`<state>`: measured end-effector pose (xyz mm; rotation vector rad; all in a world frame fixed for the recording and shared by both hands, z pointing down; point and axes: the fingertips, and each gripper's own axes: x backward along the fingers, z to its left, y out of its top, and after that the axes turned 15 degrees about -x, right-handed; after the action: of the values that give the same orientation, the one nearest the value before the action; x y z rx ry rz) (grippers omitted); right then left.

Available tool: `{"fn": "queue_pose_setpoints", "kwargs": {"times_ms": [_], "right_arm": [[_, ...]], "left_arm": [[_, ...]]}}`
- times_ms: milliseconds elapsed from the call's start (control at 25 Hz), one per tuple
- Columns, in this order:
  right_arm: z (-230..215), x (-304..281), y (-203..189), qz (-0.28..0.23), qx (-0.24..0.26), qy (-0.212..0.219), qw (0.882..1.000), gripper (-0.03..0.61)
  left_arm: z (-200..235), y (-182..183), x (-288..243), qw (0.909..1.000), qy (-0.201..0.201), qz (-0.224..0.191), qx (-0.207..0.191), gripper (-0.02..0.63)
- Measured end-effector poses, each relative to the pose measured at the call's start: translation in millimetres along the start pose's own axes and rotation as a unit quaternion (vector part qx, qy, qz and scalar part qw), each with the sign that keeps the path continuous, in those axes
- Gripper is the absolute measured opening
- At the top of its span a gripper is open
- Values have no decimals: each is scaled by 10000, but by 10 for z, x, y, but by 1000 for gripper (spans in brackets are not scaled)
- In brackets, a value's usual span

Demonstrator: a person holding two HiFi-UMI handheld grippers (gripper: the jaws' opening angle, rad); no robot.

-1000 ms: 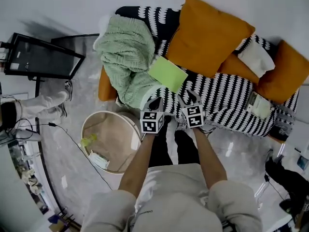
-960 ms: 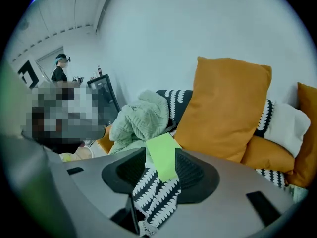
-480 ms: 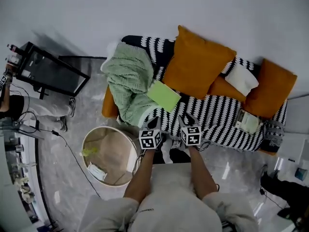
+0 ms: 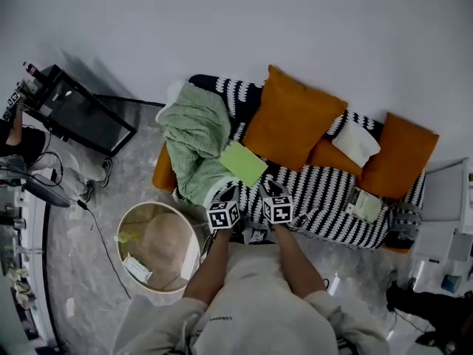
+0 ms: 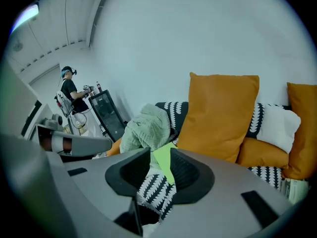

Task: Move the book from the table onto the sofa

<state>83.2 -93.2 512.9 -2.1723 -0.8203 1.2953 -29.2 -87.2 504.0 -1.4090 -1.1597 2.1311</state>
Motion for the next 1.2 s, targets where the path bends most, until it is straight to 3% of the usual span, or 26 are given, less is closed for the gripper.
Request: {"fn": "queue_pose_setpoints", "kwargs": {"times_ms": [400,600,1200], "right_arm": [[30,-68,-221,425,325,21,9986,112],[40,-67,-245,452,234,44,9987,98],[73,-51,-203,445,514,-8,9977,15]], "left_arm": [[14,-10,30,9992,-56,134,-367,9],[79,-69,69,9994,23,219,-250,9],[-97,-36,47,9975,-262,225,-616,9]]}}
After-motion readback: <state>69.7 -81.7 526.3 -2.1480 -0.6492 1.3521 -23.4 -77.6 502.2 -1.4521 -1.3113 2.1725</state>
